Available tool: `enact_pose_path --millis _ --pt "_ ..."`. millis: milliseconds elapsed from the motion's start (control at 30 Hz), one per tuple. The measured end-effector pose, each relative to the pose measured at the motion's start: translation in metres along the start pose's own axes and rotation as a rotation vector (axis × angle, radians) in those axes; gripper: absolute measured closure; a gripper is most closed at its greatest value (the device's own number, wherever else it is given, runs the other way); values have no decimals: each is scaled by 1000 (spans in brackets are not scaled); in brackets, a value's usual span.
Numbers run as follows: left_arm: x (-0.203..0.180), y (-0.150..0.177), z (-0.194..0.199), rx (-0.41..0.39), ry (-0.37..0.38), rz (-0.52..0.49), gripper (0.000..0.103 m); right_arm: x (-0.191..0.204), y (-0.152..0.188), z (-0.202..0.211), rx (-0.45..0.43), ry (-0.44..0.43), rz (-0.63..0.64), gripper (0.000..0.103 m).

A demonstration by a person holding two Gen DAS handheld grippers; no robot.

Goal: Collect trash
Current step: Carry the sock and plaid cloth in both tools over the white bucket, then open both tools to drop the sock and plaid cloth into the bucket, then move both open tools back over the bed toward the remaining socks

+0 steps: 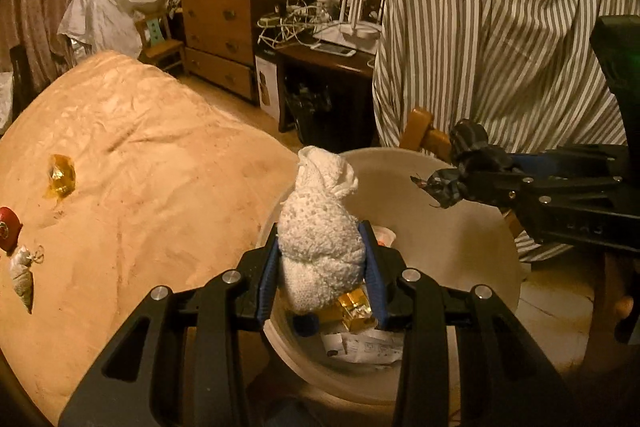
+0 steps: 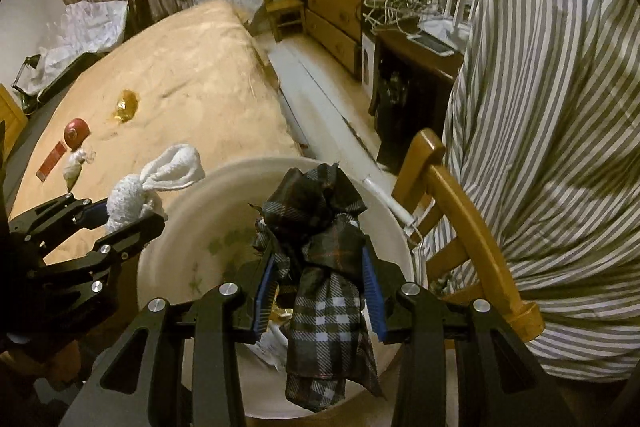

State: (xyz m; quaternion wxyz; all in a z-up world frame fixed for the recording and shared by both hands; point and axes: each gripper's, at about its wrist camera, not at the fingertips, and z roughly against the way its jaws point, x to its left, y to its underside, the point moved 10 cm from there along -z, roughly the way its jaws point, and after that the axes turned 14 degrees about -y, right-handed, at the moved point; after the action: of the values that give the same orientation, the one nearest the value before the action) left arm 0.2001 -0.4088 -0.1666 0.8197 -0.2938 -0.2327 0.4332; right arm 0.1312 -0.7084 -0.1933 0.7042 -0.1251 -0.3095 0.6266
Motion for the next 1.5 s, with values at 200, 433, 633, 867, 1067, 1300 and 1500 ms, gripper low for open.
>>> enact_pose_path --millis 200,433,633,867,1067,1300,1500 --pt "-2 0 -1 11 4 -5 67 3 5 -10 0 -14 -8 63" --pt "-6 -3 -1 7 12 -9 66 9 4 -7 -10 -17 -10 63" --pt "-3 -5 1 -16 -10 3 35 11 3 -3 -23 -32 -16 55" --pt "0 -5 3 -18 -9 7 35 9 3 3 -48 -42 -35 54" --pt "4 -5 5 -21 -10 6 35 13 2 6 -59 -44 -30 53" --pt "15 -4 10 -27 -16 26 35 24 1 10 -68 -50 -14 50" --pt "51 7 19 -42 -38 52 33 68 -7 26 -141 -86 72 34"
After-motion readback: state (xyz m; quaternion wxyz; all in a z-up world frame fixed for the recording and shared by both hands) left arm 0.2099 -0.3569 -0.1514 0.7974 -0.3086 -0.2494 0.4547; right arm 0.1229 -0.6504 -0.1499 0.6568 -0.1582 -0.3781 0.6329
